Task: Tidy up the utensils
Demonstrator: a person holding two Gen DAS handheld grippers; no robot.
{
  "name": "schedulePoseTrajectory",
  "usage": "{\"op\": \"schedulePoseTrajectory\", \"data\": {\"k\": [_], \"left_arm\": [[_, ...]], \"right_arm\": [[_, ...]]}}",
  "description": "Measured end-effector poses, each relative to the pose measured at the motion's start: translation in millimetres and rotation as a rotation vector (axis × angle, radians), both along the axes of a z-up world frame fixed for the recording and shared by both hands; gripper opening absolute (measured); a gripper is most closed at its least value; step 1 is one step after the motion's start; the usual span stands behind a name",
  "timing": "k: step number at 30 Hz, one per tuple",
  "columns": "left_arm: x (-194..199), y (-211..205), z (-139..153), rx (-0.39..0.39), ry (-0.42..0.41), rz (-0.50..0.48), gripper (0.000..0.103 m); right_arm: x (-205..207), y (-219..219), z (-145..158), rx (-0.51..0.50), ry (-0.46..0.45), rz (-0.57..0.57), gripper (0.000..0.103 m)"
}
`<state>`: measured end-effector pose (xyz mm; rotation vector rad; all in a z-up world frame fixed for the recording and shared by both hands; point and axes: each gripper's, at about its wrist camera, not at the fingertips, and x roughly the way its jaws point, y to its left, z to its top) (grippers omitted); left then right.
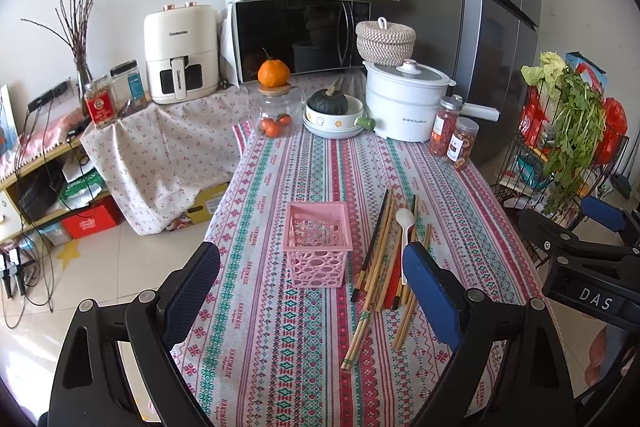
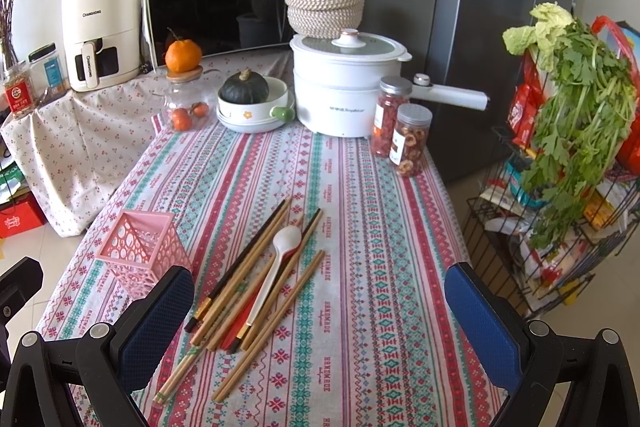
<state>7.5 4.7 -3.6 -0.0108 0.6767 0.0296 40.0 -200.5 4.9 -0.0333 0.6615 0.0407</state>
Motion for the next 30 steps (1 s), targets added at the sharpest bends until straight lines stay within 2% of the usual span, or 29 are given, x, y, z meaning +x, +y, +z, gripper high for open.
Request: {"op": "schedulePoseTrajectory", "data": {"k": [26,30], "left_arm": [[5,1,-1,-0.008,0.016,0.000,0.094],[11,0,-1,0.018,-0.018,-0.019,0.094]], "right_arm": [[1,0,-3,-0.006,0.001,-0.007,0.103],[7,-5,-4,-0.010,0.007,-0.015,0.103]]}}
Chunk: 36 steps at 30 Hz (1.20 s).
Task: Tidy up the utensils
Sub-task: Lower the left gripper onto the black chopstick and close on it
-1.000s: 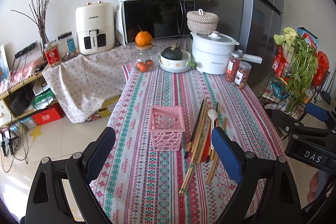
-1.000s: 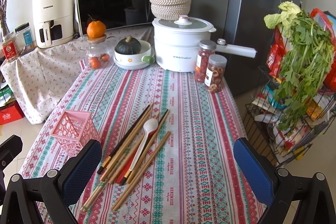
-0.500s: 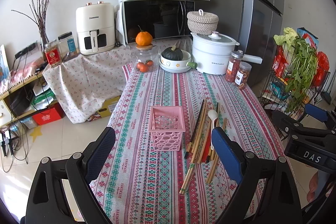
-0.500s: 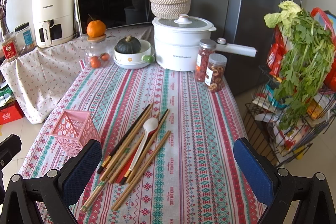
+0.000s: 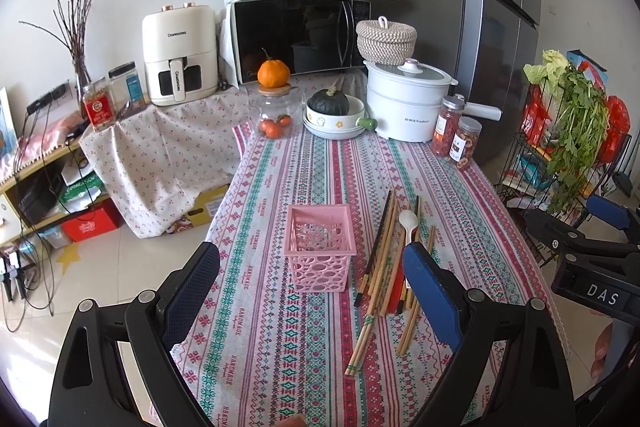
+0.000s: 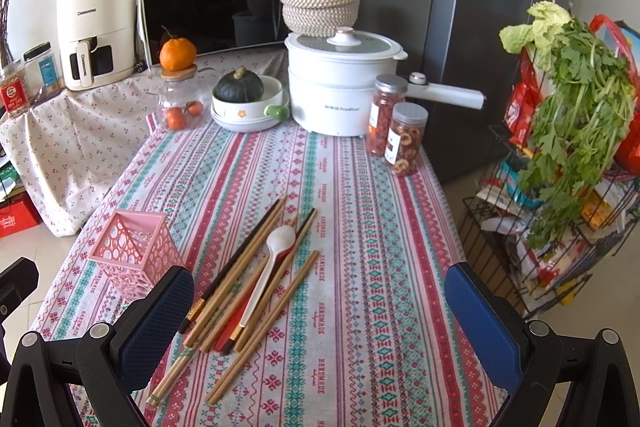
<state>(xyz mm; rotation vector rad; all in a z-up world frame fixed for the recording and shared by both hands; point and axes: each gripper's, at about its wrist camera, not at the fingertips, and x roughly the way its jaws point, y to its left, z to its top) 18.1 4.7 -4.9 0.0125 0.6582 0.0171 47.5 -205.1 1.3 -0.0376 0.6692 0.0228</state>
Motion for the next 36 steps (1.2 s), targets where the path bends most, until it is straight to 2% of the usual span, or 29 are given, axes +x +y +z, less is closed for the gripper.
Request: {"op": "schedulePoseTrajectory", "data": {"k": [2,4,8,12,15,20,23,26,29,30,31,35,36], "left_arm": [[8,-5,-1,0.047,0.001,-0.042,0.094],[20,-8,-5,0.078,0.042,-0.072,0.094],[48,-10,-11,0.012,0.153,-0.148,0.094],[82,-22,-14,-0.007,0.240,-0.199,0.094],[110,-37,-23,0.009,0.310,-0.247,0.094],[158,-61,-42,0.039,0.402,-0.261,0.094],[194,-70,-62,0.020,0.496,-0.259,0.094],[227,-79,-86,0.032,0.556,-0.240,0.083],[257,-86,-115,-0.004,0.647,-0.234,0.053],[264,-89,-124,-0.018,0.672,-0.230,0.040],[271,-92,-132,-0.027,0.690,-0.225,0.034],[290,-106,-158,0.003,0.718,-0.215,0.029],[294,-109,-164,0.017,0.724,-0.212,0.023]], "right_arm": [[5,-4,0,-0.006,0.003,-0.015,0.103],[12,-9,-2,-0.001,0.011,-0.021,0.103],[34,-18,-13,0.031,0.079,-0.010,0.103],[60,-28,-32,0.069,0.168,-0.008,0.103],[78,-38,-45,0.083,0.228,-0.015,0.103],[104,-58,-68,0.126,0.320,-0.036,0.103],[116,-67,-81,0.143,0.366,-0.051,0.103],[127,-73,-96,0.145,0.409,-0.069,0.103],[136,-78,-110,0.149,0.458,-0.077,0.103],[138,-80,-114,0.147,0.468,-0.084,0.103],[140,-81,-117,0.144,0.475,-0.090,0.103],[146,-90,-122,0.146,0.487,-0.106,0.103],[147,-92,-123,0.150,0.489,-0.108,0.103]]}}
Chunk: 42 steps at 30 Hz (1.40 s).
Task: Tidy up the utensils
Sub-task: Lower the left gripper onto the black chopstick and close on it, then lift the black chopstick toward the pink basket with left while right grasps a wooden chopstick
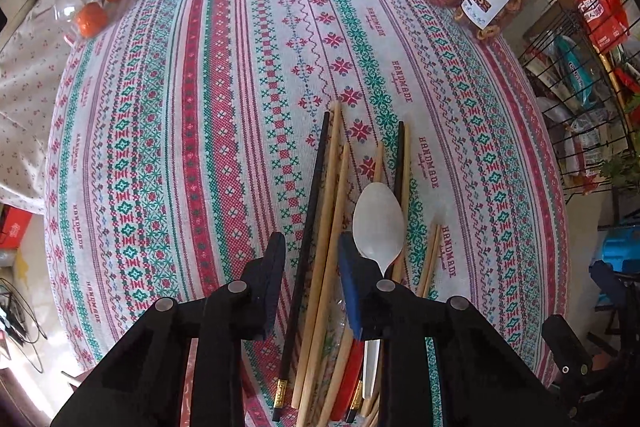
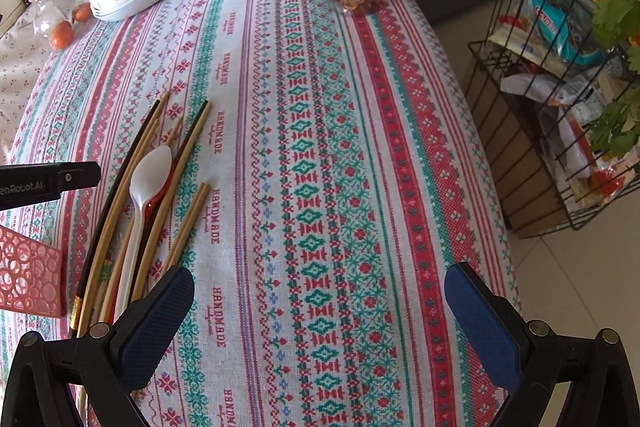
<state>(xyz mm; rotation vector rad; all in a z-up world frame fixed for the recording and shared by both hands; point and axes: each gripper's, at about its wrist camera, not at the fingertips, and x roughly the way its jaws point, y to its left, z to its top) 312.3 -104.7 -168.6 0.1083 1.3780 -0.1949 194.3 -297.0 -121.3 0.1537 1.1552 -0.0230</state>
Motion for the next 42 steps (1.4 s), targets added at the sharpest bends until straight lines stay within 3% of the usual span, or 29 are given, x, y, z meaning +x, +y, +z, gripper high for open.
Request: {"op": "schedulePoseTrajectory", "data": {"k": [4,16,29,34,38,42], "left_arm": [[14,-7,-18,0.044,0.020,0.001,0.010],[21,-14,-26,0.072,0.005,0.007,0.006],[-99,21,109,-0.126,-0.381,-0.102,0.006],[-148,48,132,-0.201,-0.451,-0.113,0.006],[-167,72,134,-0.261,-0.484,-0.073,0.006],[-169,86,134,-0.293,-0.492,-0.068,0.006]], "right_arm": [[2,-6,0,0.018,0.001,-0.009,0.103],[2,3,0,0.006,-0.007,0.025,0.103],[9,24,-17,0.051,0.064,0.042,0.103],[12,44,-20,0.076,0.069,0.073,0.103],[23,63,-26,0.084,0.069,0.073,0.101],[38,77,-43,0.066,0.101,0.071,0.085]]}}
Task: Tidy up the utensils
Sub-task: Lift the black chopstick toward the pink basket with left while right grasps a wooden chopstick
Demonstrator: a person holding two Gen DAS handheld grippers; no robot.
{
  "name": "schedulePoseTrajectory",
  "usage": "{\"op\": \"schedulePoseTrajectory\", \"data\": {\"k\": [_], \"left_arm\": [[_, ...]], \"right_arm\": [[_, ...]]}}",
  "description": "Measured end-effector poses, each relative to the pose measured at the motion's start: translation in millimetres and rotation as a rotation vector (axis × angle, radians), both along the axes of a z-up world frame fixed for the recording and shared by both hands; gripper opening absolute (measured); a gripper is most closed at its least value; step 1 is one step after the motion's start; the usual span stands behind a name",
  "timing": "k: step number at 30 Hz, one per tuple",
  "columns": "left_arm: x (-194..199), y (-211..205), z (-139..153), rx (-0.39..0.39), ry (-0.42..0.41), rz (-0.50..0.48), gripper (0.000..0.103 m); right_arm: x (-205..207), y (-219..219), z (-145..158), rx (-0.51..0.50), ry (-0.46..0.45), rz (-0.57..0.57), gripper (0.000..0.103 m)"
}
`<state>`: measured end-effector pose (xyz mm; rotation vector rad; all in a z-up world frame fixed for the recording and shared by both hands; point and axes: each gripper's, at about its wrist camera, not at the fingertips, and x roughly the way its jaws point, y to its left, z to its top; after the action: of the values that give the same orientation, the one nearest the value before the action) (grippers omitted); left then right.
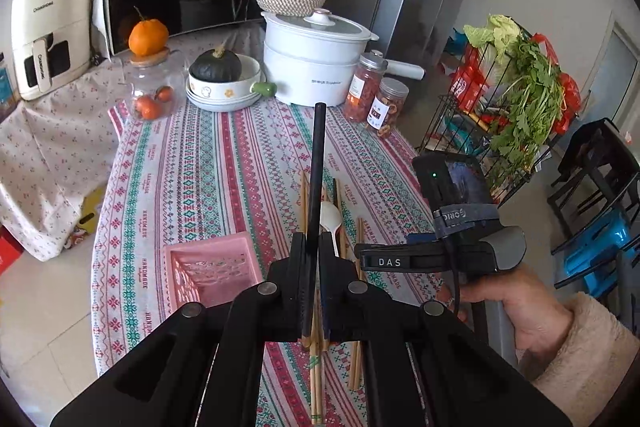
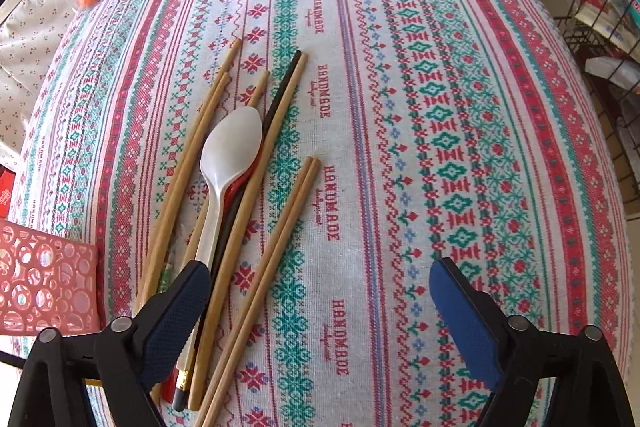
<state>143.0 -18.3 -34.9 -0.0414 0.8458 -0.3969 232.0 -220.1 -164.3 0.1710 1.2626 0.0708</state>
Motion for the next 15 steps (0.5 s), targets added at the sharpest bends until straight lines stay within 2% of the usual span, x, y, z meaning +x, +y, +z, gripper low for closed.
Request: {"op": "schedulePoseTrajectory", "data": {"k": [3,8,11,12,13,15], "left_arm": [[-4,8,0,-0.010,0.002,-0.005,0.006],[-9,20,4,-0.023,-0.007,0.001,0.006],[-12,23,7,-0.031,-0.016,0.006,0.006],[-13,24,8,-0.032,-0.018,0.005,0.006],[-14,25,9,-0.034,-0.023,0.006,0.006],[-16,25,10,-0.034,-0.031,0.007,0.006]], "right_arm": [[7,3,-13,-0.019,0.029,-0.010,0.078],[10,15,-17,-0.105,0.020,-0.002,0.075],[8,25,-16,-0.142,0.006,0.029,0.064],[8,27,-15,-0.140,0.002,0.040,0.054],[7,29,-14,-0.136,-0.003,0.052,0.039],[5,32,-13,-0.126,-0.009,0.072,0.023]]}}
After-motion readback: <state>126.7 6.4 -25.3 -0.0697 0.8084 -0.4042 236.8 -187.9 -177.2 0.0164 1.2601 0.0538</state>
